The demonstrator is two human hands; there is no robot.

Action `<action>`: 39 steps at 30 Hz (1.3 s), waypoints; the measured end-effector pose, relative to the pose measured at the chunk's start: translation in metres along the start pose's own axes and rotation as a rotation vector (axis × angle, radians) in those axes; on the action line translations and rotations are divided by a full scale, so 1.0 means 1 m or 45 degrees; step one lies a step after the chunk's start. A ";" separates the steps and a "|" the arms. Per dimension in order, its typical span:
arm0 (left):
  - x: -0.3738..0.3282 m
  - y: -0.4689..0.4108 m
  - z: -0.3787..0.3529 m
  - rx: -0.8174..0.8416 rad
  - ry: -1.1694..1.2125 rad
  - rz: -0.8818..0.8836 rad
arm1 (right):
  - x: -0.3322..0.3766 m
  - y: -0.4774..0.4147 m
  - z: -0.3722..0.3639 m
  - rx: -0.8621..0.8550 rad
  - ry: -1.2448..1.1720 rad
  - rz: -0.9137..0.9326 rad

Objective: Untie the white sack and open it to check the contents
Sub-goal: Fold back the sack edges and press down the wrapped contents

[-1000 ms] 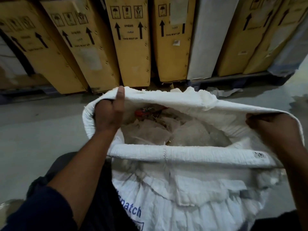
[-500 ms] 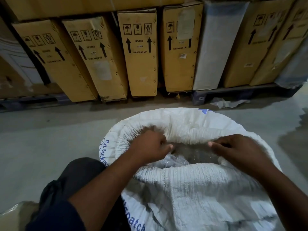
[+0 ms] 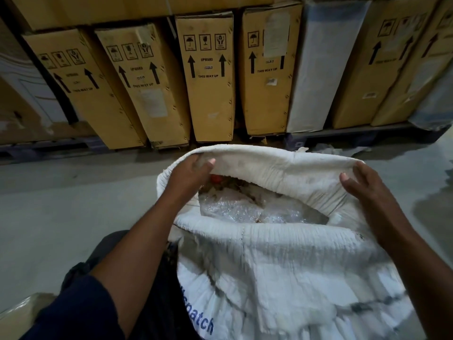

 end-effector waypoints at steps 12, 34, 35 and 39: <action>-0.024 0.113 -0.053 0.764 -1.351 -0.477 | 0.031 0.061 -0.050 0.657 0.835 0.551; 0.007 0.091 -0.032 0.713 -0.969 -0.038 | -0.026 0.050 -0.042 0.490 0.743 0.121; 0.012 0.083 -0.027 0.651 -0.749 0.015 | -0.026 0.045 -0.036 0.396 0.739 0.120; 0.007 0.058 -0.016 0.423 0.156 0.190 | -0.018 0.029 -0.025 0.130 0.553 0.221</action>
Point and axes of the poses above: each hand's wrist, its own y-axis away from the middle knuckle, its own z-axis out of the back of the hand, x = y × z, the point moved 2 cm from there along -y, towards the middle knuckle, and after that the axes turned 2 degrees about y, right-handed, at the moved point
